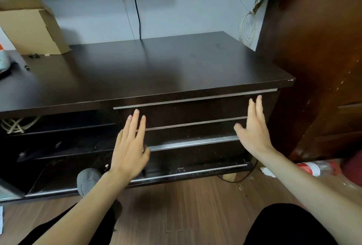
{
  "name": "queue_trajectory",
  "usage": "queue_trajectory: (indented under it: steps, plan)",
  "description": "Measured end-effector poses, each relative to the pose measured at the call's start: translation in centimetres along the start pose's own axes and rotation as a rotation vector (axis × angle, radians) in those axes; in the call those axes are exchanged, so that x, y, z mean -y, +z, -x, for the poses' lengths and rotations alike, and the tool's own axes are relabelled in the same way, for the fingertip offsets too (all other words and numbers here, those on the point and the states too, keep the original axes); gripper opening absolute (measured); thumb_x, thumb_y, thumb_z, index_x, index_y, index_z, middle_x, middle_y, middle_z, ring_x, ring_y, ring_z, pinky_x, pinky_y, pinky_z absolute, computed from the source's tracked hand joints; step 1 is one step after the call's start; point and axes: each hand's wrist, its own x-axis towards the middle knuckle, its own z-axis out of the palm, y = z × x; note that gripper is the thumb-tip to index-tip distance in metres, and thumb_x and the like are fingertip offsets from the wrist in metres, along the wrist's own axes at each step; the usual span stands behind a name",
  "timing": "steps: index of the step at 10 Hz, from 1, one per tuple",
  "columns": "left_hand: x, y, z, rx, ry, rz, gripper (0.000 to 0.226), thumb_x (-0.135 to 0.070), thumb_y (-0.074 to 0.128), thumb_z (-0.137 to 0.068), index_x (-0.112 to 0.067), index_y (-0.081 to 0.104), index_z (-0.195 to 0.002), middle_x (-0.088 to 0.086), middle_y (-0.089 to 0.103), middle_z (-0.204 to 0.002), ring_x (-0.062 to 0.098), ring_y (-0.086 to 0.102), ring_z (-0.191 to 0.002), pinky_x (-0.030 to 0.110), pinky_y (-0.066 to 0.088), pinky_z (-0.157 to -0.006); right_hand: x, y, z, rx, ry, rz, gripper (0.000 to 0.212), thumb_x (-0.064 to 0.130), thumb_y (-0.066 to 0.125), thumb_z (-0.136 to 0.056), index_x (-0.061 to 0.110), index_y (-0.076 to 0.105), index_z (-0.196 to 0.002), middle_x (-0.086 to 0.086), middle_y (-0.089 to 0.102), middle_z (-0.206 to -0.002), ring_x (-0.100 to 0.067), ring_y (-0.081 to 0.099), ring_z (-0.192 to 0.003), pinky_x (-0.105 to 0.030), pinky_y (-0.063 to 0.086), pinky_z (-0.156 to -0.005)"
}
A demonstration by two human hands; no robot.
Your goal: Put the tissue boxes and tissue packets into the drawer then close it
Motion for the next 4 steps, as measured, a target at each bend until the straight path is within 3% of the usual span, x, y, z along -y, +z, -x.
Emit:
queue_trajectory:
  steps: [1,2,3,4]
  plan:
    - [1.3,0.4,-0.9,0.074,-0.017,0.002,0.090,-0.023,0.060,-0.091,-0.013,0.005,-0.161,0.006,-0.021,-0.166,0.026,-0.010,-0.155,0.045,0.026,-0.121,0.2,0.3,-1.3,-0.009,-0.042,0.111,0.087,0.014,0.070,-0.097,0.010,0.016,-0.166,-0.009,-0.005,-0.177,-0.035,0.029,-0.156,-0.034,0.043,-0.108]
    - [2.1,0.1,-0.8,0.123,0.036,0.033,0.088,-0.021,0.062,-0.090,-0.014,0.010,-0.161,0.004,-0.024,-0.166,0.023,-0.010,-0.155,0.041,0.027,-0.121,-0.3,0.6,-1.4,-0.007,-0.060,0.160,0.087,0.013,0.072,-0.095,0.011,0.020,-0.165,-0.009,-0.001,-0.177,-0.035,0.029,-0.156,-0.036,0.044,-0.109]
    - [2.5,-1.7,-1.1,0.175,0.039,0.134,0.074,-0.022,0.061,-0.093,-0.015,0.026,-0.158,0.005,0.009,-0.169,0.021,0.013,-0.155,0.037,0.028,-0.121,-1.8,0.3,-0.8,0.021,-0.071,0.074,0.078,0.010,0.069,-0.096,0.015,0.028,-0.163,-0.001,0.011,-0.176,-0.026,0.021,-0.160,-0.035,0.031,-0.116]
    - [2.8,-4.2,0.2,0.177,-0.041,0.230,0.039,-0.028,0.059,-0.095,-0.030,0.058,-0.134,-0.010,0.063,-0.133,0.014,0.060,-0.123,0.038,0.049,-0.100,-3.9,-0.7,1.7,0.163,-0.011,-0.064,0.062,0.008,0.066,-0.098,0.022,0.043,-0.155,0.001,0.036,-0.166,-0.020,0.031,-0.155,-0.036,0.029,-0.120]
